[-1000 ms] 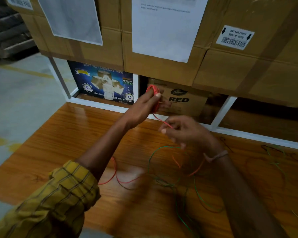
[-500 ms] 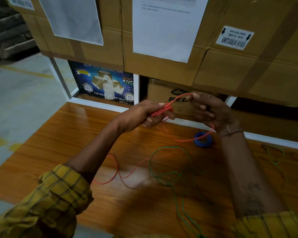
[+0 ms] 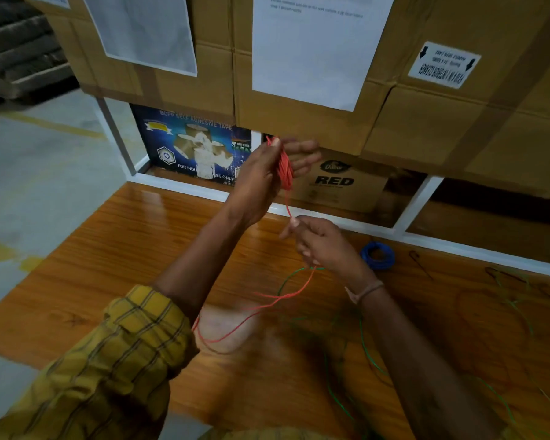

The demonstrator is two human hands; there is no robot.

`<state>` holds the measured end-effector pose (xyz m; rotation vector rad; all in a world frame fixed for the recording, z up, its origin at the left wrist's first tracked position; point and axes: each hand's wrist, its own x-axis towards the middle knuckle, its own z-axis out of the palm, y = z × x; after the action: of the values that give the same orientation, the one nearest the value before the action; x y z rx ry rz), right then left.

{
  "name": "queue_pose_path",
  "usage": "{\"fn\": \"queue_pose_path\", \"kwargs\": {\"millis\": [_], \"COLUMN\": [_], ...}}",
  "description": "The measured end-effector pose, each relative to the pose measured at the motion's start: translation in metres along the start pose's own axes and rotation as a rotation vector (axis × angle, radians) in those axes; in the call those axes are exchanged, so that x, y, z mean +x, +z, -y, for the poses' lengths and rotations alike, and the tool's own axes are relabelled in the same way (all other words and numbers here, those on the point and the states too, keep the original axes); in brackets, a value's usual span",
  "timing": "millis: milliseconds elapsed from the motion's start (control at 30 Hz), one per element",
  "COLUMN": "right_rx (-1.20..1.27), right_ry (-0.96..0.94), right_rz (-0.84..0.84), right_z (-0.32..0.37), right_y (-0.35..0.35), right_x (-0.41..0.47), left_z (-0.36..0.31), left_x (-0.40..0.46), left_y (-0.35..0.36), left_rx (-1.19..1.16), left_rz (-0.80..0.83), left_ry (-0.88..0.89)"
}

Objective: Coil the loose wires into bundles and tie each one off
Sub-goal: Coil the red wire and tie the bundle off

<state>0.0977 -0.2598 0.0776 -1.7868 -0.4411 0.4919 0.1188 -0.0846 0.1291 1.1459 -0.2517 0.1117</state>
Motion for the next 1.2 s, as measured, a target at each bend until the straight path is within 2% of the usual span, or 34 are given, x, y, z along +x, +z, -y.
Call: {"fn": "queue_pose_path", "kwargs": {"millis": [67,167,233,300,400,500,600,733,800,867,1000,1067,1133,1200], "right_rx": [-0.047,-0.007,0.108,0.361,0.715,0.834,0.659,0.28,0.198,0.198,0.19,0.083,-0.036,-0.121], "right_ry": [-0.016,-0.055,-0.09,-0.113,-0.115,-0.107,-0.131,-0.066,-0.042,-0.038,0.051,0.076,0.105,0.087], "right_rz": [0.075,0.161,0.184,0.156,0.128,0.147,0.073,-0.1,-0.13,-0.092,0.008,0.086,0.15,0.139], "right_z": [0.009,0.024,0.031,0.034,0.036,0.034,0.029,0.016,0.008,0.0,-0.011,-0.012,-0.007,0.001], "right_y": [-0.004,-0.021,-0.035,-0.05,-0.077,-0.095,-0.104,-0.091,-0.071,-0.051,-0.021,-0.012,-0.007,-0.005], "right_x": [-0.009,-0.015,-0.018,-0.02,-0.016,-0.006,0.012,0.033,0.036,0.035,0.024,0.019,0.013,0.006], "left_z": [0.007,0.012,0.015,0.016,0.014,0.009,0.001,-0.003,-0.001,-0.002,-0.004,-0.004,-0.002,0.001], "left_x": [-0.001,-0.009,-0.011,-0.014,-0.021,-0.027,-0.03,-0.033,-0.03,-0.026,-0.016,-0.009,-0.004,-0.001], "left_y": [-0.005,-0.005,-0.005,-0.008,-0.018,-0.018,-0.014,-0.004,0.003,0.007,0.012,0.011,0.009,0.006], "left_rx": [0.333,0.774,1.025,1.183,1.104,0.936,0.683,0.146,-0.092,-0.23,-0.3,-0.284,-0.126,0.163], "left_rz": [-0.027,0.066,0.142,0.179,0.221,0.278,0.356,0.499,0.489,0.419,0.201,0.149,0.124,0.08], "left_ry": [0.019,0.018,0.044,0.048,-0.053,-0.176,-0.279,-0.326,-0.301,-0.242,-0.159,-0.113,-0.054,-0.021]}}
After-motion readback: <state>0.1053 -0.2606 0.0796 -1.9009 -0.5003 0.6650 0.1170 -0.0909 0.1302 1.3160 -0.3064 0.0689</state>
